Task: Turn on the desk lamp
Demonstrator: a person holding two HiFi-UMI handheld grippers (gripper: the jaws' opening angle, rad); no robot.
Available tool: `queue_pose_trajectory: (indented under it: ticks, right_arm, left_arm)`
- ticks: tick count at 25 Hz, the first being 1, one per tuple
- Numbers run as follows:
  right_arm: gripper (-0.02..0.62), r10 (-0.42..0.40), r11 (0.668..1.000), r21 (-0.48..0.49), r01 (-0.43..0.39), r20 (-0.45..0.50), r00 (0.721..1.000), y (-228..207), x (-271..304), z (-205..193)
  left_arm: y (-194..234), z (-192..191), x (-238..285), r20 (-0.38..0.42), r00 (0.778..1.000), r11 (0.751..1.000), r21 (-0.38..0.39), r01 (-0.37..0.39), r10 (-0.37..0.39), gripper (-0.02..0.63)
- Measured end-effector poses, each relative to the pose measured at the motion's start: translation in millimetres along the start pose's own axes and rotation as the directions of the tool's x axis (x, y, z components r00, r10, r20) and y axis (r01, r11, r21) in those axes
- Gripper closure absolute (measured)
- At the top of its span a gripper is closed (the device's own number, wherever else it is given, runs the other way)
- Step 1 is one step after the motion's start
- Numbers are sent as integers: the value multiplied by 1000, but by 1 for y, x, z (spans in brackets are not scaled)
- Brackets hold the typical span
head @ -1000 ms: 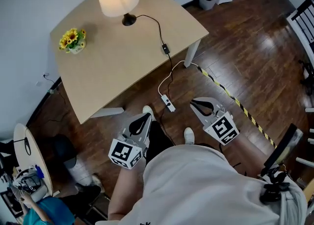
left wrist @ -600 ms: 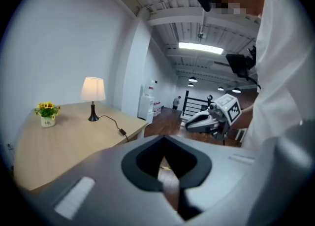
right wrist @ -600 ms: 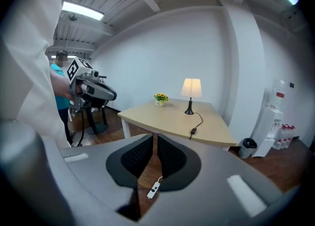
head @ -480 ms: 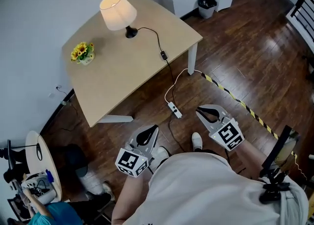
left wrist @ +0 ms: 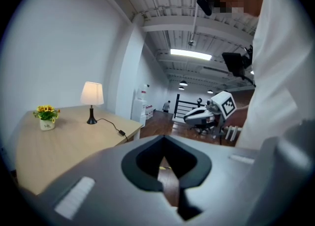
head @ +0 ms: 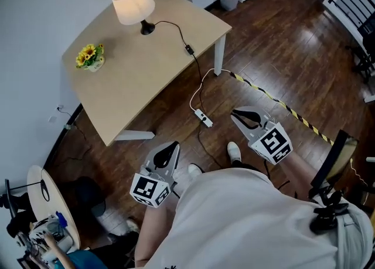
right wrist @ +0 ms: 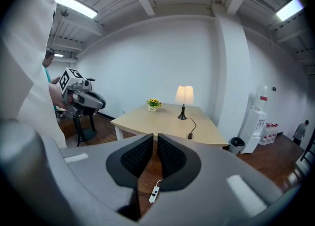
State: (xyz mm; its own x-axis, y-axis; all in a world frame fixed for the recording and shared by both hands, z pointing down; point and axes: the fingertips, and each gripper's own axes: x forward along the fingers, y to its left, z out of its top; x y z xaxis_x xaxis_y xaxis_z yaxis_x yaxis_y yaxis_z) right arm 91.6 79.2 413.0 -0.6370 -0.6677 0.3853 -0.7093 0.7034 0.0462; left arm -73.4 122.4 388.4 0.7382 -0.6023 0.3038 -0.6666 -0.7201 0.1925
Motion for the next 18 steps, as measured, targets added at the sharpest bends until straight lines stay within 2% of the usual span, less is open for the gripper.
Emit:
queue_pose_trajectory:
  ticks: [7, 18]
  right_arm:
    - [566, -11, 1000, -18, 11, 4, 1000, 32, 3, 12]
    - [566, -11, 1000, -23, 11, -13, 1000, 48, 7, 15]
  left_arm:
    - [2, -11, -29, 22, 1000, 1000, 3, 7, -7, 591]
    - [8, -16, -40, 14, 1000, 1000, 1, -3, 3, 591]
